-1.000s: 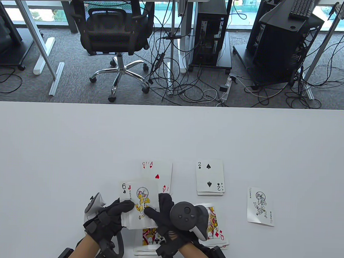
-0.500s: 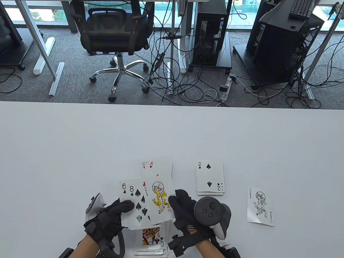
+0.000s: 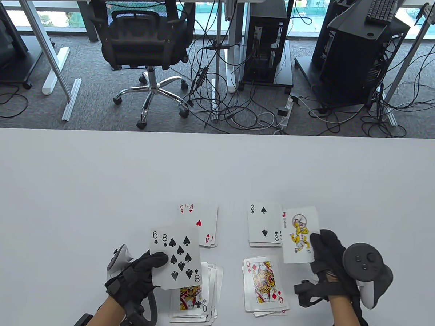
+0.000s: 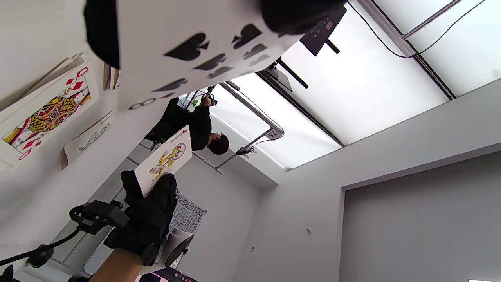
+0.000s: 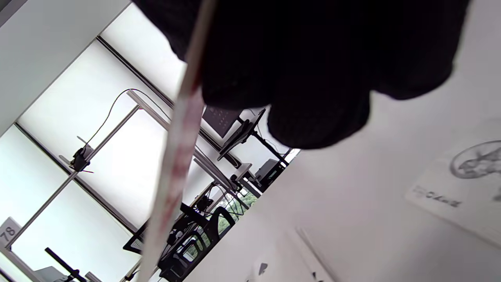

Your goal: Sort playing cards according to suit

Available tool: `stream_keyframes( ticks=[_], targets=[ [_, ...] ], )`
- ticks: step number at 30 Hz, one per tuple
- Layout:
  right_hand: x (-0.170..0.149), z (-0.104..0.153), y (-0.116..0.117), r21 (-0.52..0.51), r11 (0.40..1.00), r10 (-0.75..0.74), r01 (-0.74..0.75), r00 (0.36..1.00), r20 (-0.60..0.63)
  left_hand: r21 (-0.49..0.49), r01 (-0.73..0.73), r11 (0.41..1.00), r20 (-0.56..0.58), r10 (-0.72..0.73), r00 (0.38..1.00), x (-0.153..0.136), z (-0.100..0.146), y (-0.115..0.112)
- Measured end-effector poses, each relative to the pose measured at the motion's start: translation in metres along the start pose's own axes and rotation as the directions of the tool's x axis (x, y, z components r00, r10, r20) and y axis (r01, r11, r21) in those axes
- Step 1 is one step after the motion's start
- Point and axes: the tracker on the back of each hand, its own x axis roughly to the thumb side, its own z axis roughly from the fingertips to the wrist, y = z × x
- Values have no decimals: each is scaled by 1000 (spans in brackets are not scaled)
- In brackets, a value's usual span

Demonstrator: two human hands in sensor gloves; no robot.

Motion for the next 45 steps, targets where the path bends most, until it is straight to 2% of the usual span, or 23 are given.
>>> stream_keyframes(
  ticks=[2,5,8,13,16,19,20,26,27,34,37,40,45],
  targets=[
    [-21,-3,-8,-12,996,82,-83,995,-64,2,4,1000,3,-4,1000,0,0,1],
    [-44,-6,-9,20,985,171,-169,978,-124,3,1,1000,3,-1,1000,1,0,1],
    [-57,-9,0,64,969,245,-237,957,-154,12,3,1000,-3,-3,1000,0,1,2],
    [-67,-20,20,111,899,437,-423,877,-201,16,0,1000,-7,0,1000,-1,1,2],
    [-67,-24,33,167,799,602,-578,773,-203,17,-2,1000,-4,2,1000,0,1,3],
    [-65,-25,43,204,671,741,-712,650,-169,23,-3,1000,0,3,1000,2,2,4],
    [-65,-25,46,207,651,759,-731,630,-161,24,-2,1000,2,2,1000,2,2,4],
    [-58,-24,62,314,433,900,-845,423,-102,22,-3,1000,6,3,1000,3,2,5],
    [-57,-24,63,314,425,904,-849,417,-96,21,-3,1000,7,3,1000,3,2,5],
    [-49,-14,55,260,468,882,-845,464,-79,16,-3,1000,16,3,1000,4,2,6],
    [-39,-6,48,204,504,862,-839,504,-58,16,-5,1000,18,4,1000,4,2,6],
    [-20,3,40,131,565,824,-815,566,-30,15,-5,1000,18,4,1000,4,2,6],
    [22,23,34,-6,679,731,-734,676,97,1,-6,1000,6,6,1000,1,1,3]
  ],
)
